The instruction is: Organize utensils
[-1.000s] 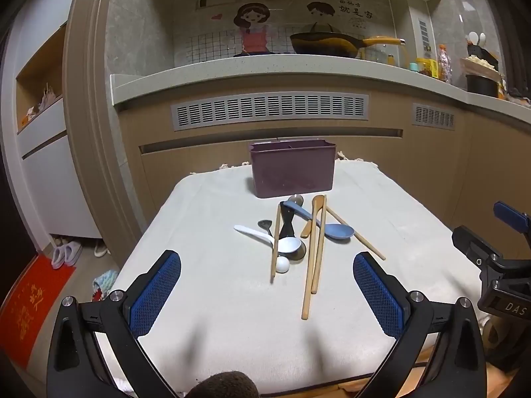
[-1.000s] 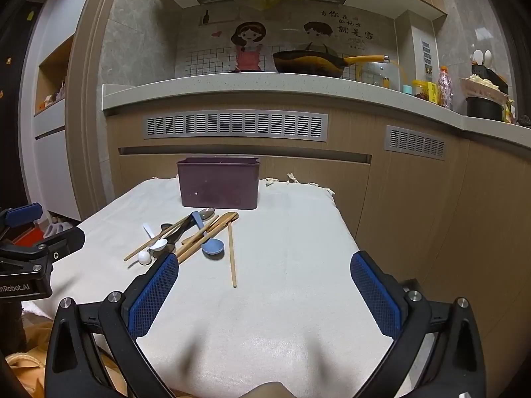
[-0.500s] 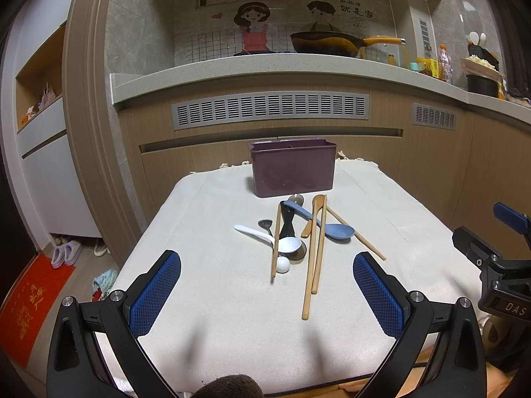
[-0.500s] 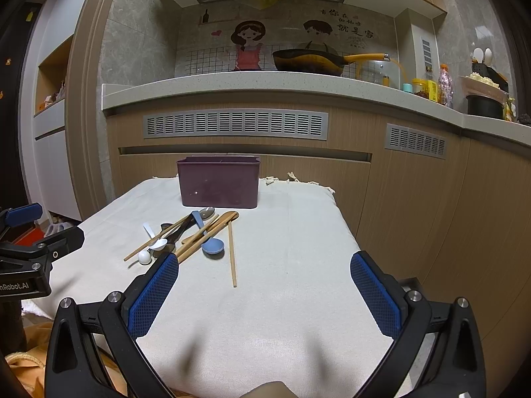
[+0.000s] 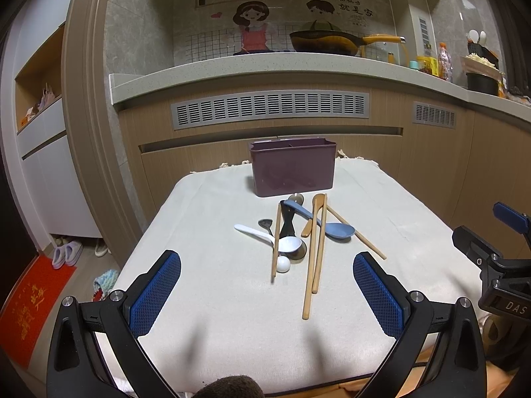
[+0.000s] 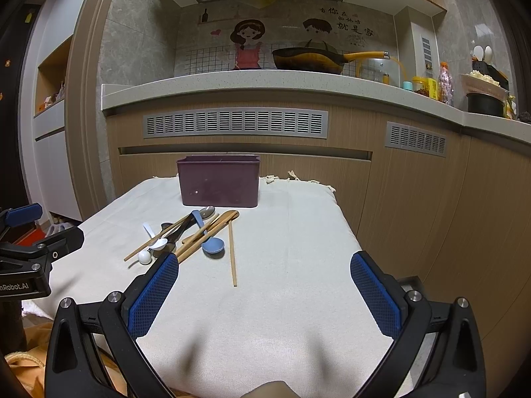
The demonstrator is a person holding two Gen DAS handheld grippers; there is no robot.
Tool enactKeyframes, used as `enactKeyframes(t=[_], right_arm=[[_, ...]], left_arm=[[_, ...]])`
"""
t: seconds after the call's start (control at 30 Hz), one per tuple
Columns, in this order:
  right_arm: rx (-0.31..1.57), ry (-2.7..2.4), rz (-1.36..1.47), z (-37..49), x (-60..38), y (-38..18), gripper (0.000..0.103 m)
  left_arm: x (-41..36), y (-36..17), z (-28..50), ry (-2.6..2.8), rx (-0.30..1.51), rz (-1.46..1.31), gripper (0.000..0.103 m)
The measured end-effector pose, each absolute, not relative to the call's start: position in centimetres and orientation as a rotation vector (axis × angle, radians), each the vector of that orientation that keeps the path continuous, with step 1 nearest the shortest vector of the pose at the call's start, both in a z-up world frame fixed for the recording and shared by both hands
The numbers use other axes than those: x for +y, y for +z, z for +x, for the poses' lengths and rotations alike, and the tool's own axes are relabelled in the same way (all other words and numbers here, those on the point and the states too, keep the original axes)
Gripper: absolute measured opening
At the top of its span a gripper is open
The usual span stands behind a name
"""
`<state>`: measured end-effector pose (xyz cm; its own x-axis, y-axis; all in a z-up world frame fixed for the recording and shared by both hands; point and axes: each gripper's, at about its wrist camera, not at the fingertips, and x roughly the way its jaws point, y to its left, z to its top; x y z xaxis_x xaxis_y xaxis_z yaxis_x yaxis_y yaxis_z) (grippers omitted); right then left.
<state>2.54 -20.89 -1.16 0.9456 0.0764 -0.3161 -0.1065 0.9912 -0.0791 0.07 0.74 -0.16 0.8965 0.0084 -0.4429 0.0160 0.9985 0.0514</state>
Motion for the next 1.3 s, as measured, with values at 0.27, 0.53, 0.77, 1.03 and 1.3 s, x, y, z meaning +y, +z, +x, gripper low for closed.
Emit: enactKeyframes(t=[0.27, 0.53, 0.77, 1.03, 1.3], right_arm=[[0.320, 0.094, -0.093, 2.53, -20.93, -1.04, 0.103], [0.322, 0.095, -0.092, 2.63, -20.87, -1.21, 0.103], [0.323, 0.095, -0.091, 2.64, -20.88, -1.19, 0.103], [0.326, 0.096, -0.089, 2.73, -20.89, -1.30, 0.103], [0.327, 0.097, -0.088, 2.89, -20.75, -1.48, 0.103]], left_arm=[[0.73, -0.16, 0.00, -0.003, 0.460, 0.055, 0.103], [0.67, -0.13, 0.08, -0.003, 0.460, 0.055, 0.103], [0.68, -0.10, 0.07, -0.002, 0.460, 0.055, 0.103], [0.70, -0.10, 0.09, -0.003, 0.461, 0.055, 0.103], [0.69, -0.27, 0.26, -0.005, 0.463, 0.060, 0.103]])
